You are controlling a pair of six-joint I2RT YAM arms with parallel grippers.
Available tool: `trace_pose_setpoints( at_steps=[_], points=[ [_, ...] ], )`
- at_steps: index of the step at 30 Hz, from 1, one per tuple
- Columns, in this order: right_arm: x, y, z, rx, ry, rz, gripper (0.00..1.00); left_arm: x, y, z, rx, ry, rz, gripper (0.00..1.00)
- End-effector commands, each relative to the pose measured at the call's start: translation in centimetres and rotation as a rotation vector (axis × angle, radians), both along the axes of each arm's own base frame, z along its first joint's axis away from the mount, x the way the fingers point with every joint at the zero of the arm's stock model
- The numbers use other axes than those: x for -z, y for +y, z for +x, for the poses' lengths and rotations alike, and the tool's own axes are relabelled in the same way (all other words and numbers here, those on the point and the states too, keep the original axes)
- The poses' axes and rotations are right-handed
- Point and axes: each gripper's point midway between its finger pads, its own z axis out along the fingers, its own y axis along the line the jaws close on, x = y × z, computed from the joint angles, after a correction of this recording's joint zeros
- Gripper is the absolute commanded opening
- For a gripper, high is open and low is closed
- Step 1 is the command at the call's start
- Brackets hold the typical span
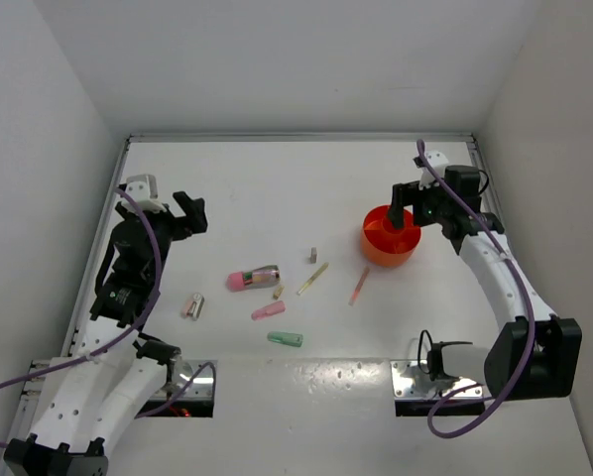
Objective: Sort the stationery into containers
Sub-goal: Pick up the stationery from the center of the board.
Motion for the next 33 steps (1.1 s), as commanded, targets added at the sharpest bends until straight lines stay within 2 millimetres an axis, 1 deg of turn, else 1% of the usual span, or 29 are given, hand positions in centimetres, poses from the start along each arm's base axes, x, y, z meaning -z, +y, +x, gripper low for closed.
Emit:
trace_pose_setpoints(
  at_steps=[1,6,7,9,10,11,12,13,14,15,16,17,18,19,20,21,22,23,24,25,26,27,28,29,30,31,32,33],
  points=[
    [-1.9,0.3,0.4,-0.019,-0.069,0.011,1.0,-1.0,-0.6,0.0,0.028,-0.032,-0.01,1.0],
    [-2.2,0.3,0.4,-0.026,-0.082,0.002,1.0,-1.0,-0.6,0.0,0.028,-0.032,-0.01,1.0],
    [-1.8,0.3,0.2,-0.026,-0.073,0.002,1.0,-1.0,-0.6,0.0,0.028,-0.032,-0.01,1.0],
    [-1.4,0.5,-0.2,-0.081,-0.067,-0.028,1.0,-1.0,-0.6,0.0,0.028,-0.032,-0.01,1.0],
    [-1.3,0.5,-0.5,-0.105,-0.074,-0.045,1.0,-1.0,-0.7,0.0,0.037,-0.032,-0.01,0.97],
    [-0.9,0.4,-0.8,-0.119,-0.06,-0.062,1.0,-1.0,-0.7,0.0,0.038,-0.033,-0.001,0.89],
    [-0.8,1.0,-1.1,-0.156,-0.059,-0.074,1.0,-0.9,-0.9,-0.1,0.05,-0.033,0.008,0.71],
    [-2.0,1.3,-0.9,-0.189,-0.091,-0.104,1.0,-0.9,-0.9,-0.1,0.05,-0.033,0.008,0.37],
    [-2.0,1.2,-1.2,-0.204,-0.078,-0.121,1.0,-0.9,-0.9,-0.1,0.05,-0.033,0.008,0.0],
    [-2.5,1.5,-1.1,-0.22,-0.09,-0.109,1.0,-0.7,-0.8,0.2,0.039,-0.022,-0.005,0.0],
    [-3.3,2.3,-1.1,-0.28,-0.123,-0.104,1.0,-0.7,-0.8,0.2,0.039,-0.022,-0.005,0.0],
    [-3.3,4.7,-2.8,-0.431,-0.113,-0.028,1.0,-0.7,-0.8,0.2,0.039,-0.022,-0.005,0.0],
    [-3.9,5.4,-2.6,-0.474,-0.141,-0.009,1.0,-0.5,-0.5,0.1,0.022,-0.013,-0.013,0.1],
    [-3.7,6.7,-3.0,-0.558,-0.146,0.018,0.96,0.3,-0.1,0.3,-0.007,0.015,-0.018,0.35],
    [-4.0,8.6,-3.8,-0.667,-0.161,0.059,0.72,0.4,1.9,0.4,-0.13,0.027,-0.029,0.99],
    [-5.7,10.1,-3.5,-0.732,-0.201,0.093,0.04,1.7,3.2,0.1,-0.206,0.076,-0.028,1.0],
    [-6.1,11.3,-3.4,-0.749,-0.177,0.12,0.0,1.6,4.2,0.0,-0.276,0.085,-0.042,1.0],
    [-4.9,14.0,-3.8,-0.86,-0.132,0.12,0.0,1.2,6.1,-0.4,-0.388,0.082,-0.039,1.0],
    [-6.5,15.6,-3.0,-0.904,-0.164,0.098,0.24,1.3,6.8,-0.6,-0.433,0.092,-0.041,1.0],
    [-6.0,16.9,-3.5,-0.947,-0.124,0.091,0.58,2.0,7.2,-0.8,-0.468,0.115,-0.047,1.0],
    [-5.5,19.7,-4.7,-1.056,-0.129,0.043,0.9,1.6,7.9,-1.1,-0.513,0.106,-0.053,1.0],
    [-4.8,21.7,-4.1,-1.085,-0.111,0.019,1.0,1.5,8.2,-1.2,-0.534,0.101,-0.059,1.0],
    [-4.0,23.1,-4.5,-1.129,-0.105,-0.018,1.0,1.1,8.5,-1.5,-0.549,0.094,-0.059,1.0],
    [-3.1,25.6,-5.7,-1.188,-0.105,-0.064,1.0,0.8,8.9,-2.0,-0.569,0.084,-0.069,1.0],
    [-2.6,27.0,-5.9,-1.223,-0.125,-0.098,1.0,0.4,9.5,-2.5,-0.611,0.063,-0.082,1.0],
    [-0.9,29.3,-6.7,-1.279,-0.126,-0.145,1.0,0.0,10.2,-3.3,-0.651,0.041,-0.093,1.0],
    [-0.2,29.7,-6.3,-1.279,-0.126,-0.145,0.99,-0.3,10.5,-3.6,-0.66,0.03,-0.1,1.0],
    [0.3,31.4,-7.1,-1.309,-0.149,-0.169,0.92,-0.6,11.2,-4.3,-0.701,0.014,-0.111,1.0]
  ],
)
